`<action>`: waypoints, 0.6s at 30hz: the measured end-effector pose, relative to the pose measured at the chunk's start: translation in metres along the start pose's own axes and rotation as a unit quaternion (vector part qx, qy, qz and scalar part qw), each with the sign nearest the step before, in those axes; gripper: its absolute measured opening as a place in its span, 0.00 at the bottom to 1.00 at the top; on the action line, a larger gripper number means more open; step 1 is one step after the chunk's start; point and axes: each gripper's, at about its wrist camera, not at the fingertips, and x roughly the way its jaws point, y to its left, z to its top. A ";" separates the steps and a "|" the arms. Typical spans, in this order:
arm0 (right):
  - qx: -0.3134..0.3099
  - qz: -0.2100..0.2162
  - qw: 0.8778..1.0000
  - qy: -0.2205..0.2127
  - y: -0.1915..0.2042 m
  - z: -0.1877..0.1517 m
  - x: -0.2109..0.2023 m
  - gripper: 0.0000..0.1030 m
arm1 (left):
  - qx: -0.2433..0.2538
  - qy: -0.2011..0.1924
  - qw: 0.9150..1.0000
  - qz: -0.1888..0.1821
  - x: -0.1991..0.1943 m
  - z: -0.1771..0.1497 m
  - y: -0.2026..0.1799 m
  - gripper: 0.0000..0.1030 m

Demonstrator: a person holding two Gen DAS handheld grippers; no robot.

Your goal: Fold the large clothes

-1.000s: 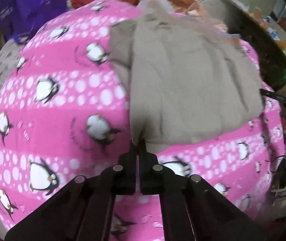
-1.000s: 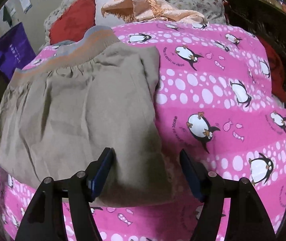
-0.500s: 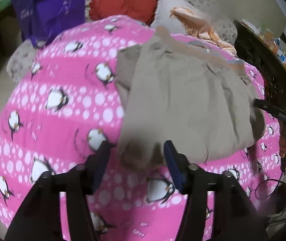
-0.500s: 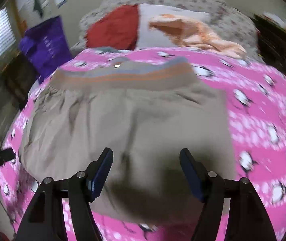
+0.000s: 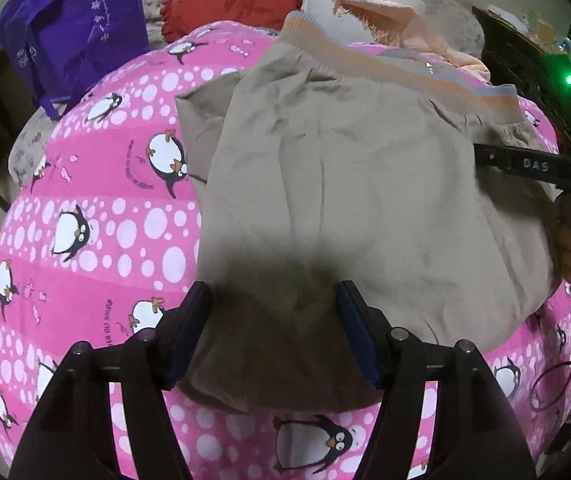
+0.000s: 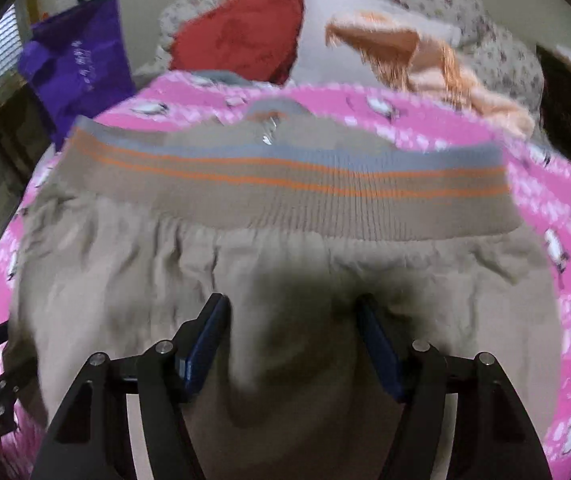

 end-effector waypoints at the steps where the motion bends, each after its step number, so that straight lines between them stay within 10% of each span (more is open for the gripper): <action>1: -0.002 -0.003 1.000 -0.005 -0.001 0.001 0.002 0.68 | -0.001 0.000 1.000 0.001 0.001 0.001 0.000 0.63; 18: -0.019 0.018 0.999 -0.047 0.020 0.004 -0.035 0.54 | -0.004 0.004 1.000 0.002 0.001 0.001 0.000 0.64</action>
